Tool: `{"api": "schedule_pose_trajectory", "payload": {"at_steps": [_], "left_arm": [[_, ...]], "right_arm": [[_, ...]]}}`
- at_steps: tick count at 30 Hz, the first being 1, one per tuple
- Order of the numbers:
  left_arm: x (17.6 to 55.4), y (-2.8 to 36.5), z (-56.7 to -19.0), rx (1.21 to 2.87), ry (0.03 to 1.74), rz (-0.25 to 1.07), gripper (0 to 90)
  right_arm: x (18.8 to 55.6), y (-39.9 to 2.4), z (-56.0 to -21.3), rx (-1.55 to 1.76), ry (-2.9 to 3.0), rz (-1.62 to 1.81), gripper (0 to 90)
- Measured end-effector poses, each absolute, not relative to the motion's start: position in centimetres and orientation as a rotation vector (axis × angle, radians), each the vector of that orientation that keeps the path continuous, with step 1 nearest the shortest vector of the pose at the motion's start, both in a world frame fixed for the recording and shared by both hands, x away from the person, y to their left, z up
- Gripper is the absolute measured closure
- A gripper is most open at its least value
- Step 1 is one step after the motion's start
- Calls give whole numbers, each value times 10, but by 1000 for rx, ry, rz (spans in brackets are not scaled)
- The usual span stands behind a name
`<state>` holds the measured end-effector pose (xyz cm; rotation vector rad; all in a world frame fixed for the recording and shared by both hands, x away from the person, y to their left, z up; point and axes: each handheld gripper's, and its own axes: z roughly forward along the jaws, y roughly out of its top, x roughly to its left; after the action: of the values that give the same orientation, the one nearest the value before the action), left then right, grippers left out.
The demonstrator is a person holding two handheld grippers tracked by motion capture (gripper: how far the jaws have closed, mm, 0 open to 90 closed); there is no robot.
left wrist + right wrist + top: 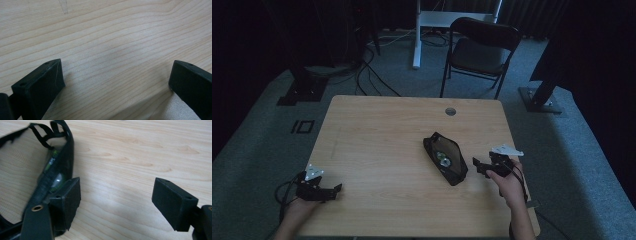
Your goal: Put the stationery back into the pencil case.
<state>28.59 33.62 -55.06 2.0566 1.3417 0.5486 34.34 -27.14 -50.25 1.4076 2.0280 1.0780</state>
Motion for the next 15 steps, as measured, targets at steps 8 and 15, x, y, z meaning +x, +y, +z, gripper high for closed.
{"api": "schedule_pose_trajectory", "payload": {"at_steps": [8, 15], "left_arm": [[286, 336, -551, 2057, 1342, 549, 0], [286, 336, -551, 2059, 1341, 549, 0]], "right_arm": [[337, -281, -521, 1452, 2008, 1055, 224], [332, -290, -537, 1478, 1982, 984, 217]]}}
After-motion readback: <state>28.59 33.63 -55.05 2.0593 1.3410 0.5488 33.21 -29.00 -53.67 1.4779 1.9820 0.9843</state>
